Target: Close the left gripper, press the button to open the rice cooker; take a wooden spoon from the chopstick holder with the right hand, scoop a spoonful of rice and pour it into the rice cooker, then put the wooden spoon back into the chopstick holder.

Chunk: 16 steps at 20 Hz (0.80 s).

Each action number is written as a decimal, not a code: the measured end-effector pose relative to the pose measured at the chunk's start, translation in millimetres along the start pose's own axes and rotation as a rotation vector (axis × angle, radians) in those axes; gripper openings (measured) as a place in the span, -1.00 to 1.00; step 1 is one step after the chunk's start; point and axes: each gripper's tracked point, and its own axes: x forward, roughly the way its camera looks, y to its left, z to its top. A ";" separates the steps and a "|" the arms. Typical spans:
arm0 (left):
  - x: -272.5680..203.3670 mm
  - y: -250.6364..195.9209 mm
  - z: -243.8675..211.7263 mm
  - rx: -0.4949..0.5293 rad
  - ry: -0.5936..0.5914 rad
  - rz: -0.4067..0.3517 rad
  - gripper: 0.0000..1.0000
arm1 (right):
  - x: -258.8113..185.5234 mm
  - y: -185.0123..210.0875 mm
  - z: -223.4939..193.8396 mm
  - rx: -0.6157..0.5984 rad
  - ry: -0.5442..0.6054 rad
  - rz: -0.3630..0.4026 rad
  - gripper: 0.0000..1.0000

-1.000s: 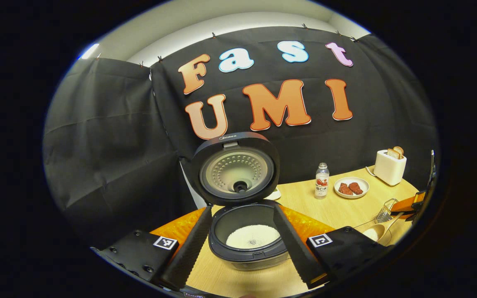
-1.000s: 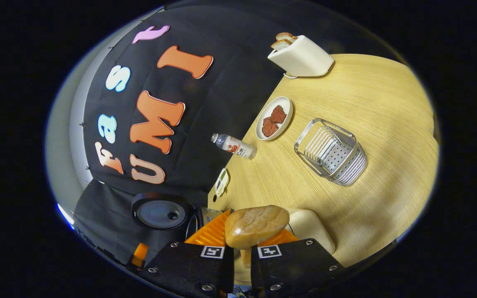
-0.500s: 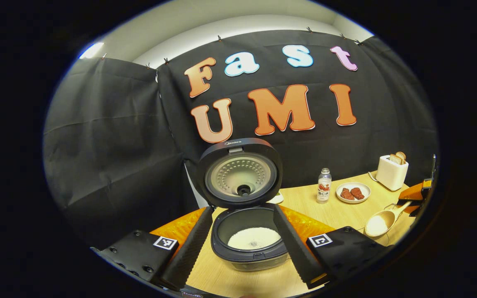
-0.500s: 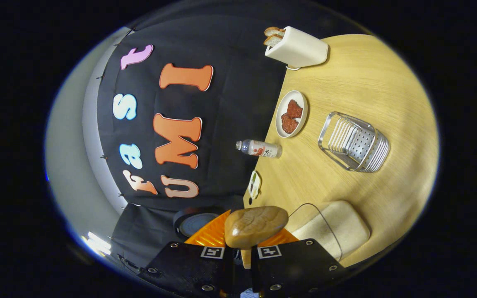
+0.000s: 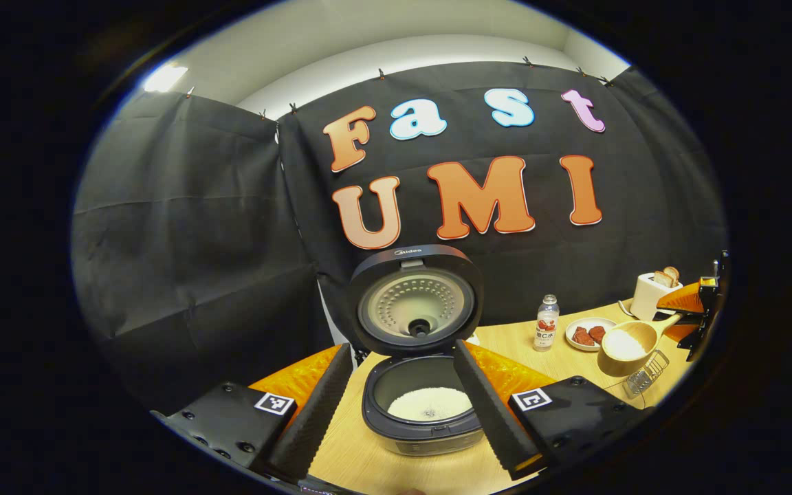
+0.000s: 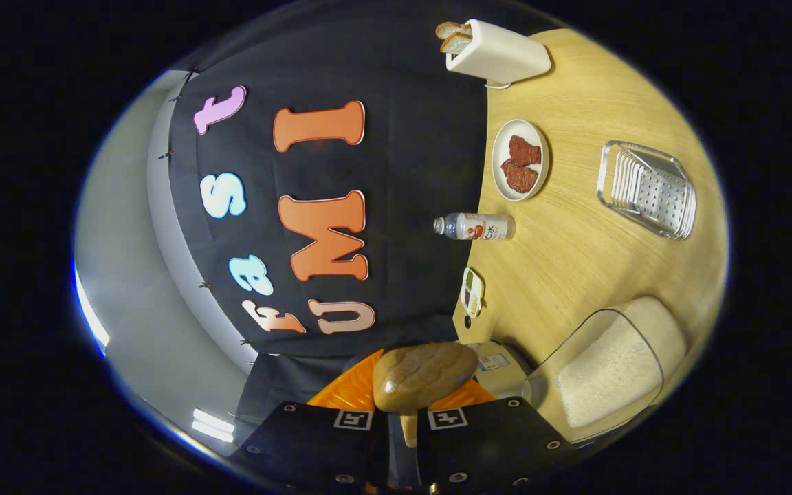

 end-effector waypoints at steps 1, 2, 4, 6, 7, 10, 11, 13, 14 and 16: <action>-1.1 5.5 1.0 -0.002 -0.006 0.009 0.84 | 8.0 2.9 -3.5 0.000 0.012 0.001 -0.69; -1.2 10.1 0.8 -0.004 -0.010 0.017 0.84 | 15.5 3.9 -7.8 -0.004 0.026 -0.002 -0.69; -3.7 20.3 0.5 -0.004 -0.022 0.035 0.84 | 32.6 6.9 -18.1 -0.013 0.052 -0.009 -0.70; -6.3 31.6 1.6 0.007 -0.039 0.057 0.84 | 47.6 14.9 -29.9 -0.023 0.082 -0.008 -0.70; -7.8 36.4 0.7 0.009 -0.043 0.065 0.84 | 55.5 16.8 -35.6 -0.029 0.096 -0.008 -0.70; -11.0 43.7 -6.0 -0.002 -0.045 0.074 1.00 | 79.4 20.5 -51.4 -0.047 0.136 -0.011 -0.70; -11.7 42.5 -7.4 -0.005 -0.049 0.071 0.98 | 86.8 20.7 -56.8 -0.048 0.149 -0.017 -0.70; -10.3 43.5 -7.7 -0.005 -0.059 0.072 0.98 | 104.0 17.4 -69.2 -0.062 0.173 -0.031 -0.70; -9.1 46.3 -10.4 -0.003 -0.060 0.078 1.00 | 112.1 15.9 -75.5 -0.071 0.186 -0.039 -0.70; -8.5 56.0 -16.0 -0.005 -0.053 0.091 0.93 | 128.7 10.9 -89.3 -0.091 0.215 -0.060 -0.70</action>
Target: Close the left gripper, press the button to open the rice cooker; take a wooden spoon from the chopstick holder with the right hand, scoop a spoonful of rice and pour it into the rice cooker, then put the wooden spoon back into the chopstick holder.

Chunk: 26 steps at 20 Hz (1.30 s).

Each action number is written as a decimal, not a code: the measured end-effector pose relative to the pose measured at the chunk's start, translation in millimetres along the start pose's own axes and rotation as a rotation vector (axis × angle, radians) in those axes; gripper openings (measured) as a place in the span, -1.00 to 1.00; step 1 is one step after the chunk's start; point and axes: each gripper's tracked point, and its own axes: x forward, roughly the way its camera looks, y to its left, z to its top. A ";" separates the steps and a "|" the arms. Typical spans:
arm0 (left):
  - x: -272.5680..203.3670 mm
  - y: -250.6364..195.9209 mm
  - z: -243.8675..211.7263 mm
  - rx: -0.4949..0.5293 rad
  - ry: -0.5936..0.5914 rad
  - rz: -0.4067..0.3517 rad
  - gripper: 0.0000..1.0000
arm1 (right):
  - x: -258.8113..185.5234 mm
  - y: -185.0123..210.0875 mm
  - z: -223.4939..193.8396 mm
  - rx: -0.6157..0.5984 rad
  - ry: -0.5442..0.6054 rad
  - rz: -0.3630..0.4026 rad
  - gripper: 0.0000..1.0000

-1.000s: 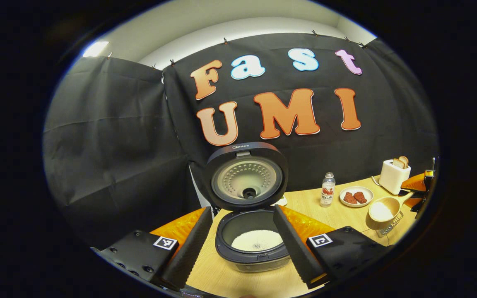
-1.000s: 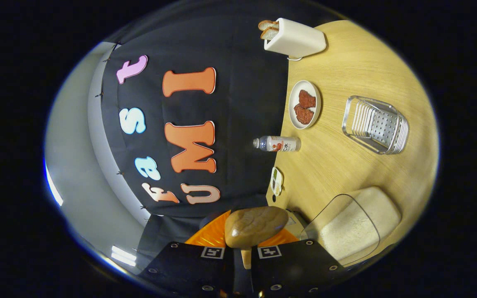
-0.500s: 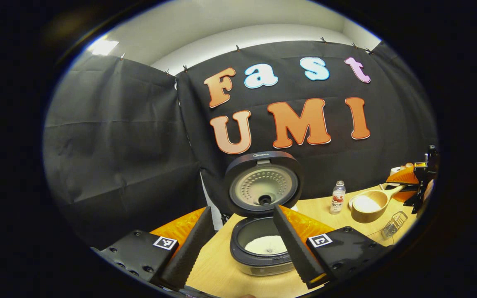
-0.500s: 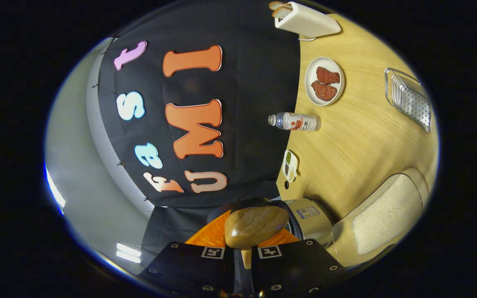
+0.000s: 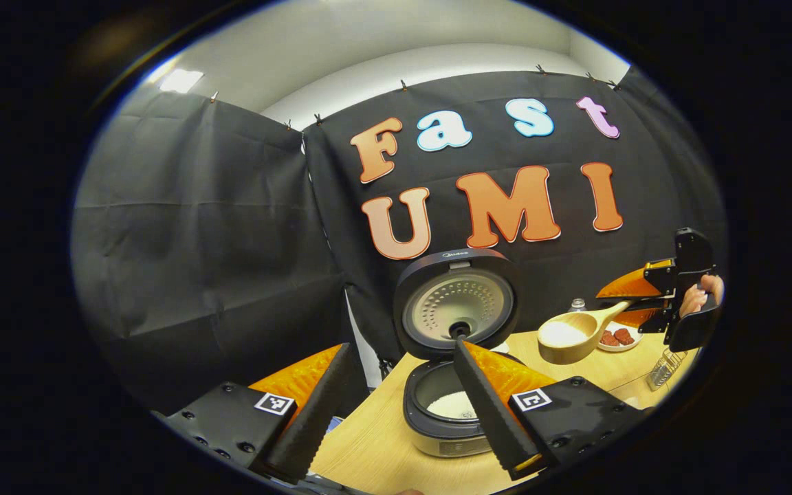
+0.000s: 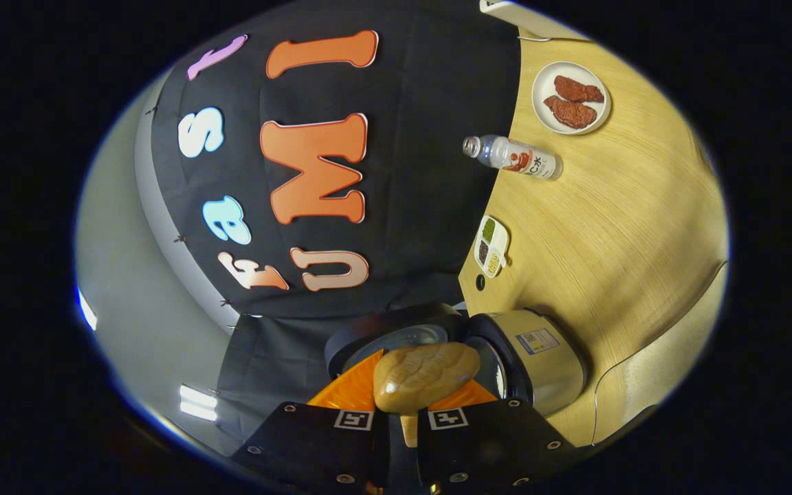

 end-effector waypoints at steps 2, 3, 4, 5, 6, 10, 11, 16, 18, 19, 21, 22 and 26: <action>1.6 8.0 -5.1 -0.006 0.013 0.017 0.84 | 19.8 -5.5 -7.7 -0.027 0.022 -0.028 -0.70; 2.4 12.0 -7.5 -0.009 0.019 0.022 0.84 | 28.1 -6.1 -12.4 -0.036 0.035 -0.036 -0.70; 3.3 14.5 -9.3 -0.011 0.022 0.028 0.84 | 37.8 -7.6 -15.5 -0.038 0.044 -0.040 -0.70; 3.4 17.6 -9.7 -0.010 0.024 0.035 0.84 | 46.9 -6.6 -20.8 -0.037 0.055 -0.045 -0.70; 3.9 20.3 -11.0 -0.007 0.027 0.041 0.84 | 55.3 -7.7 -24.3 -0.049 0.061 -0.054 -0.70; 5.9 23.0 -16.5 -0.004 0.038 0.054 0.84 | 79.0 -18.2 -31.0 -0.200 0.053 -0.140 -0.70; 6.0 22.1 -18.4 -0.008 0.042 0.052 0.98 | 82.7 -18.4 -32.8 -0.239 0.054 -0.158 -0.70; 8.1 18.7 -28.7 -0.009 0.071 0.045 0.98 | 96.2 -11.0 -37.5 -0.436 0.048 -0.202 -0.70; 9.6 16.0 -30.7 -0.010 0.078 0.037 0.98 | 99.0 -8.6 -40.2 -0.505 0.052 -0.213 -0.70; 10.3 14.6 -31.0 -0.007 0.078 0.034 0.99 | 100.3 -7.9 -41.1 -0.537 0.052 -0.218 -0.70; 9.7 13.5 -30.8 0.001 0.078 0.028 0.98 | 101.8 -5.7 -40.6 -0.602 0.050 -0.227 -0.70; 10.5 12.5 -30.9 0.004 0.080 0.025 0.98 | 102.3 -3.6 -42.2 -0.640 0.048 -0.231 -0.70; 11.8 10.0 -33.8 0.003 0.091 0.016 0.98 | 105.0 5.7 -52.6 -0.822 0.064 -0.222 -0.70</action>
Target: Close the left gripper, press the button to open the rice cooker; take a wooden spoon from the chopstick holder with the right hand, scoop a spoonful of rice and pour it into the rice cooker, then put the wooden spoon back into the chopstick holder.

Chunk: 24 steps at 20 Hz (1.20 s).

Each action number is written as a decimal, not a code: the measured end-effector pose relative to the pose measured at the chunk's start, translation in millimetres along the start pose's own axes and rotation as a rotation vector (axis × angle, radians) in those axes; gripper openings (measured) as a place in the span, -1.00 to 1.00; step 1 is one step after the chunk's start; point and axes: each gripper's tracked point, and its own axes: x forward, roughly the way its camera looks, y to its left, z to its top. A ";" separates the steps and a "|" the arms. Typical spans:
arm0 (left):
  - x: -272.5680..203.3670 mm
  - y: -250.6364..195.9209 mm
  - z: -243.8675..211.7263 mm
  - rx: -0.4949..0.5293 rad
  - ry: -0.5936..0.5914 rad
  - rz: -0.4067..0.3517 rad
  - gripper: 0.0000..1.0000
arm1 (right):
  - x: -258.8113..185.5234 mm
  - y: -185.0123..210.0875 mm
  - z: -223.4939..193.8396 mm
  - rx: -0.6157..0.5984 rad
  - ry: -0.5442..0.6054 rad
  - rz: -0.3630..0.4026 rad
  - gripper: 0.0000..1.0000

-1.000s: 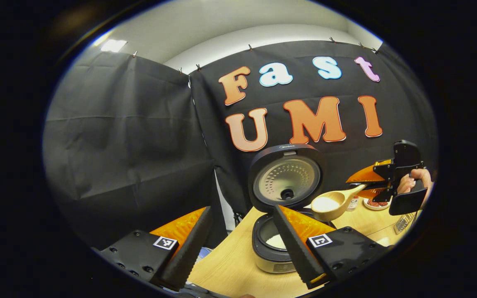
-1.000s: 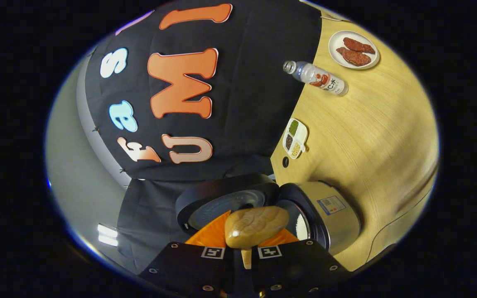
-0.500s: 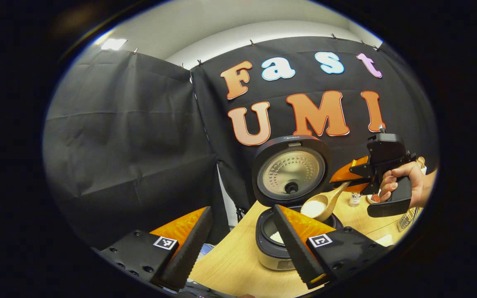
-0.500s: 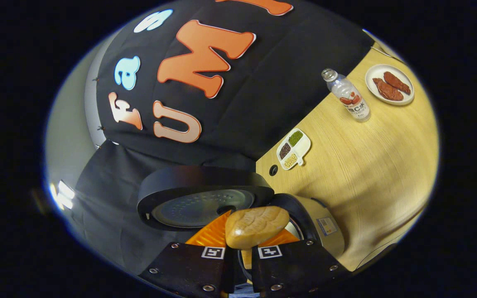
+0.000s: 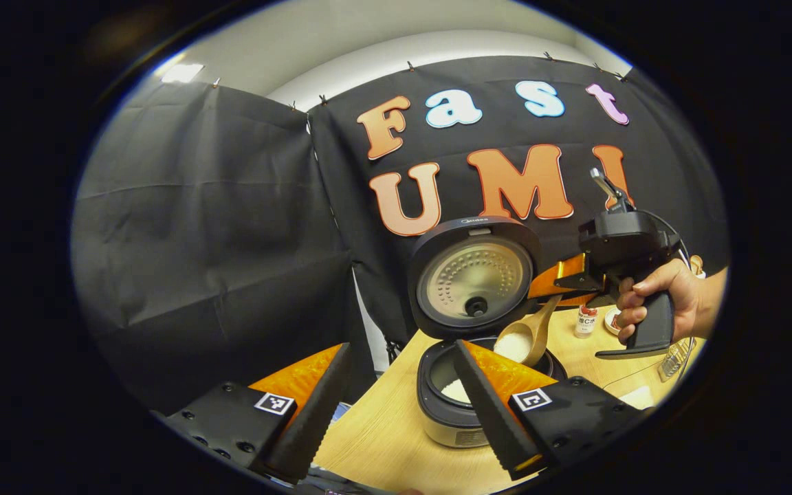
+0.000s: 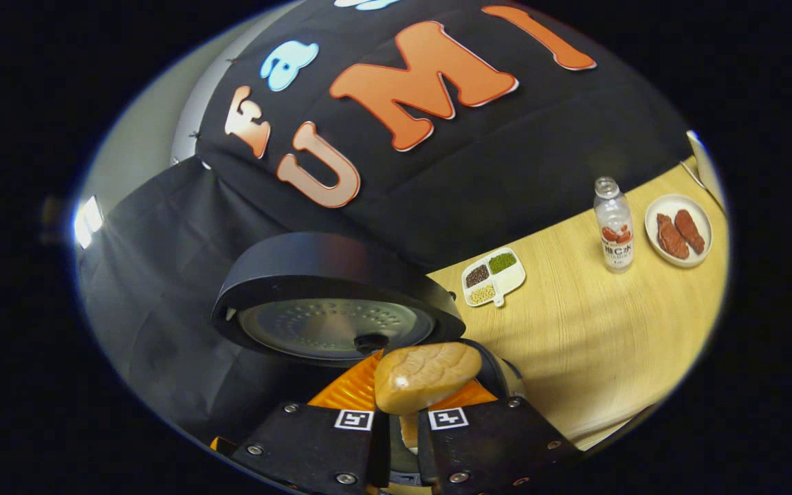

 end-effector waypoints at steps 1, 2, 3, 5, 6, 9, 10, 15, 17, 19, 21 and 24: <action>0.6 0.4 -0.4 0.000 0.003 0.000 0.98 | 1.0 3.9 -0.5 -0.024 0.002 0.003 -0.70; 1.4 0.8 -1.2 0.000 0.004 0.001 0.99 | -0.2 6.4 -2.7 -0.043 0.003 0.007 -0.70; 0.8 1.9 -0.8 0.000 0.004 0.003 0.99 | -0.5 8.7 -2.7 -0.061 0.003 0.011 -0.70; 0.7 3.0 -0.9 0.001 0.006 0.005 0.99 | 1.2 9.1 -4.4 -0.103 -0.001 0.012 -0.70; 1.8 3.8 -2.3 0.002 0.007 0.008 0.98 | 1.4 9.8 -3.5 -0.127 -0.004 0.009 -0.70; 1.3 5.8 -4.2 0.002 0.016 0.013 0.98 | 2.7 16.8 -1.4 -0.204 -0.012 0.010 -0.70; 2.2 5.9 -5.4 0.002 0.019 0.014 0.99 | 3.2 18.7 -1.1 -0.228 -0.016 0.013 -0.70; 1.3 5.1 -16.1 0.008 0.043 0.017 0.98 | 4.7 27.4 3.1 -0.360 -0.024 -0.002 -0.70; 0.2 4.1 -15.3 0.012 0.044 0.015 0.98 | 4.5 34.5 5.5 -0.408 -0.028 0.008 -0.70; 0.4 2.5 -13.6 0.023 0.039 0.014 0.98 | 3.6 42.1 6.1 -0.453 -0.039 0.027 -0.70; 1.1 1.3 -12.8 0.028 0.036 0.014 0.98 | 1.7 51.2 6.7 -0.504 -0.044 0.044 -0.70; -1.6 1.2 -13.0 0.028 0.036 0.016 0.98 | -0.6 63.9 2.9 -0.588 -0.043 0.075 -0.70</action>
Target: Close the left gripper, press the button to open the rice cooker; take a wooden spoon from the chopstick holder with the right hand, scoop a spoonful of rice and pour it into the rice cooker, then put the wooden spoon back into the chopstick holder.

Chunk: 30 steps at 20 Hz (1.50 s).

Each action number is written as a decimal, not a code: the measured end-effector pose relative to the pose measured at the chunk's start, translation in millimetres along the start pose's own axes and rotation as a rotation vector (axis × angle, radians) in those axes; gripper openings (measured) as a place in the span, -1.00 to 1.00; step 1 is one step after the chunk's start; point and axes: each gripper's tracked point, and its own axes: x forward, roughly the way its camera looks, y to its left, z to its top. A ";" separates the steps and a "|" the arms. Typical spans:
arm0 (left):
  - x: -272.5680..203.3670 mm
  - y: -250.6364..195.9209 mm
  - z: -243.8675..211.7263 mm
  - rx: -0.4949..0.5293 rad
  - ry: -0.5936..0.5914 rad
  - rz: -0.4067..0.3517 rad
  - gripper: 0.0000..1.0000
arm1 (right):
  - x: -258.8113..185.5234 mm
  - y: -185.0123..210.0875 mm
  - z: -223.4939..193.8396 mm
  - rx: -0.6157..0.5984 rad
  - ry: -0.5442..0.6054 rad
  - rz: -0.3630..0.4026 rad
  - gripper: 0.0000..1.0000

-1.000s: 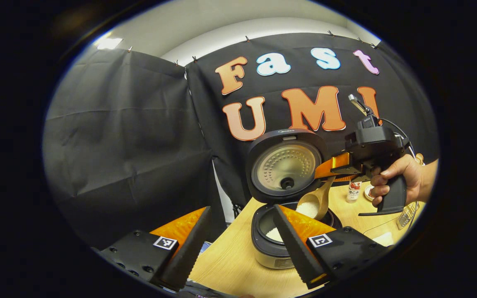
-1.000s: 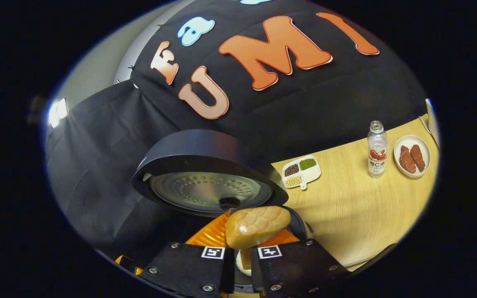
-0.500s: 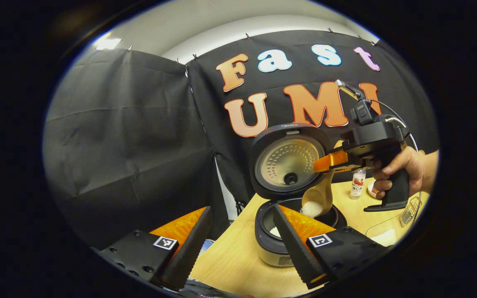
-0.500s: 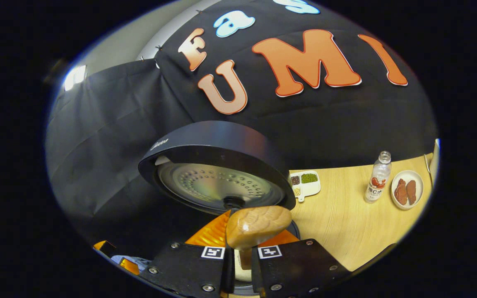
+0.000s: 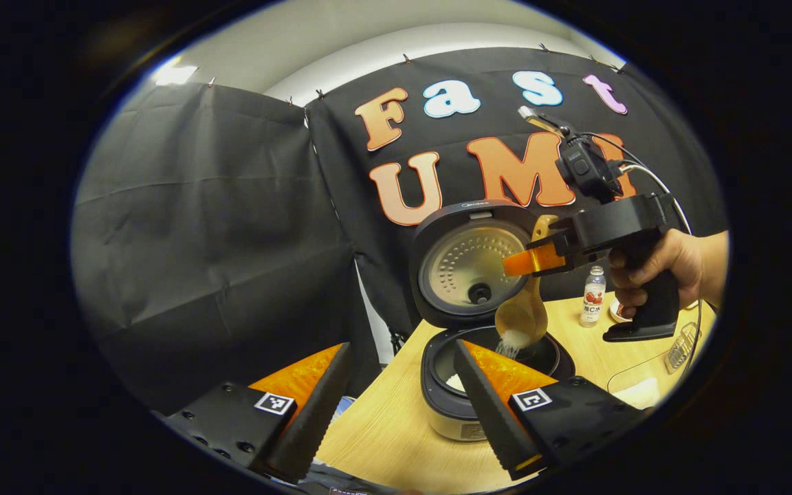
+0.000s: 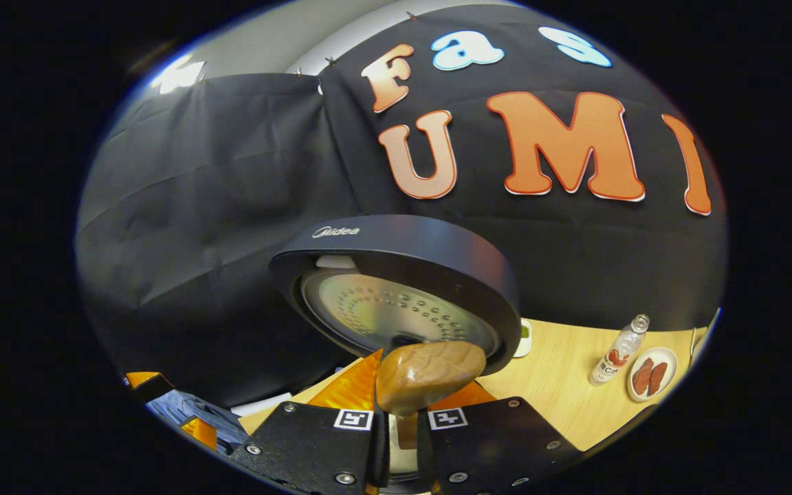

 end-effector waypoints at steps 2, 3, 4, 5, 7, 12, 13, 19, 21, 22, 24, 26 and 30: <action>0.4 0.5 -0.1 0.002 0.001 0.004 0.98 | -0.2 7.4 -3.0 -0.068 0.017 0.021 -0.70; 0.3 1.2 -0.6 0.001 0.003 0.007 0.98 | 1.0 13.6 -9.1 -0.106 0.038 0.034 -0.70; 0.2 1.1 -1.7 0.000 0.005 0.008 0.98 | -1.0 17.6 -12.7 -0.146 0.050 0.044 -0.70; 0.1 1.4 -2.2 0.000 0.007 0.011 0.98 | -3.6 21.4 -14.9 -0.179 0.050 0.049 -0.70; -1.5 2.6 -1.9 0.005 0.008 0.016 0.98 | -7.7 26.0 -13.6 -0.225 0.038 0.057 -0.80; -3.8 2.8 -2.6 0.024 0.006 0.024 0.98 | -27.2 17.7 -0.4 -0.194 -0.009 0.061 -0.70; -5.5 1.6 -1.2 0.024 0.005 0.023 0.98 | -30.4 10.8 4.2 -0.149 -0.015 0.064 -0.70; -19.2 -13.2 11.7 0.027 -0.005 0.012 0.98 | -72.8 -39.5 27.4 0.217 -0.058 0.064 -0.70; -20.8 -22.3 15.3 0.031 -0.002 0.002 0.98 | -97.8 -66.3 26.1 0.320 -0.073 0.041 -0.70; -21.1 -28.2 16.5 0.030 -0.001 -0.006 0.98 | -109.6 -82.7 25.4 0.343 -0.084 0.017 -0.70; -23.4 -40.3 21.1 0.035 -0.003 -0.023 0.99 | -133.7 -115.4 15.8 0.358 -0.092 -0.051 -0.70; -26.0 -54.5 21.6 0.039 0.005 -0.042 0.99 | -157.2 -148.1 -2.2 0.367 -0.083 -0.125 -0.70; -30.9 -87.6 23.3 0.036 0.030 -0.091 0.99 | -202.8 -210.3 -37.5 0.407 -0.056 -0.264 -0.70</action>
